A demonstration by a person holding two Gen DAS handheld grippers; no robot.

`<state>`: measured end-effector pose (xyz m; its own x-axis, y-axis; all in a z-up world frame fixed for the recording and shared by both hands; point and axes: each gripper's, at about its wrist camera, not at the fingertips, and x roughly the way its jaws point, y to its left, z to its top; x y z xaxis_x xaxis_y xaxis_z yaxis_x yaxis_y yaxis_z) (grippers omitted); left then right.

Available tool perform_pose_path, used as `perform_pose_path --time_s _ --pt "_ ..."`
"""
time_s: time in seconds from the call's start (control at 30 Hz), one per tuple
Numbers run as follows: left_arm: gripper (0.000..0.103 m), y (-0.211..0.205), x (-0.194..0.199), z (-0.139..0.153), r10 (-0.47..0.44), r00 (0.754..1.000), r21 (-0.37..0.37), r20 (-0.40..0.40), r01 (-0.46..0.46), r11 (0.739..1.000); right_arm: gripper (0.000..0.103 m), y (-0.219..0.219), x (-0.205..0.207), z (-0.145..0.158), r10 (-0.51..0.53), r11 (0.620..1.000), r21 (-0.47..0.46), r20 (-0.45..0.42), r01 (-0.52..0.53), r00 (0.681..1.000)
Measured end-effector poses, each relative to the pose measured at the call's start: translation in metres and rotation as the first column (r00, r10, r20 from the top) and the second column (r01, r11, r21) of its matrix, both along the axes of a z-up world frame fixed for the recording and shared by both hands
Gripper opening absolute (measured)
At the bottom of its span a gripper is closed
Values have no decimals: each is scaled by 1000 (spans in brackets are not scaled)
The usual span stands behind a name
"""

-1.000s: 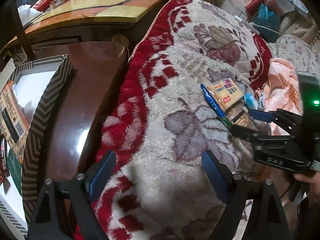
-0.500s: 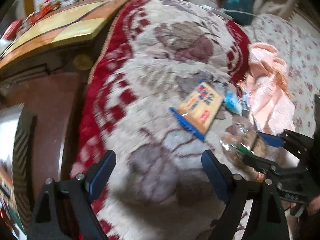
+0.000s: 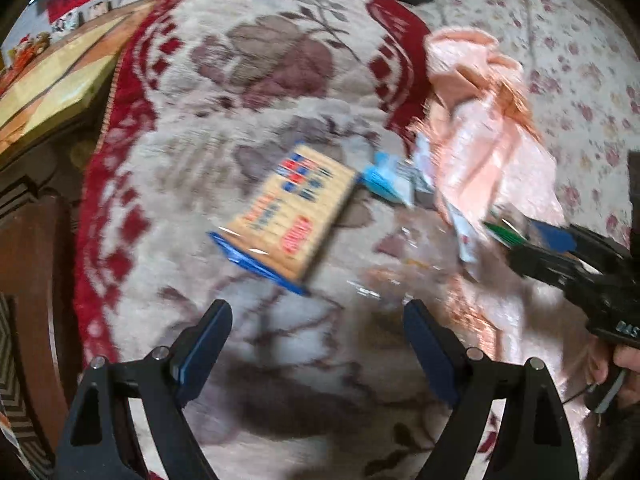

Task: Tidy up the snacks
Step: 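Grasp the clear cake pack with the right gripper while left grasps the clear nut bag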

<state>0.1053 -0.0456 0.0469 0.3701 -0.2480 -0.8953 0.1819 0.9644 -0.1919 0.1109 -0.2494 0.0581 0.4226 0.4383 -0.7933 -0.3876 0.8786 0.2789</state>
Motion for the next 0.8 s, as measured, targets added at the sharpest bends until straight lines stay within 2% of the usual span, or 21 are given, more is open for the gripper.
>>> perform_pose_path --time_s 0.1,0.17,0.23,0.3,0.47,0.57,0.6,0.63,0.73,0.8 --pt "89 -21 -3 -4 -25 999 -18 -22 25 1000 54 -6 2 -1 -18 1000 5 3 18 1000" --pt "89 -36 -3 -10 -28 999 11 -40 29 1000 54 -12 4 3 -31 999 32 8 31 999" --pt "89 -46 0 -17 -5 998 20 -60 6 1000 54 -19 4 7 -49 997 54 16 48 999" --pt "89 -53 5 -24 24 997 -6 -78 -24 1000 54 -25 4 9 -63 996 69 20 62 998" --pt "87 -78 15 -36 4 999 29 -55 -3 1000 54 -42 6 13 -119 988 104 21 116 993" --pt "69 -88 17 -40 -35 999 92 -16 36 995 54 -47 7 16 -129 984 130 21 125 991" --pt "55 -88 17 -40 -41 999 109 -6 42 993 54 -47 8 16 -130 983 134 21 126 991" --pt "45 -86 16 -39 -46 999 113 0 46 993 54 -47 8 16 -128 983 137 20 125 992" --pt "38 -71 13 -35 -40 999 58 -5 41 997 54 -46 7 16 -124 983 141 19 120 992" --pt "36 -65 6 -33 -41 999 58 3 41 997 54 -45 7 16 -121 982 150 17 117 993"
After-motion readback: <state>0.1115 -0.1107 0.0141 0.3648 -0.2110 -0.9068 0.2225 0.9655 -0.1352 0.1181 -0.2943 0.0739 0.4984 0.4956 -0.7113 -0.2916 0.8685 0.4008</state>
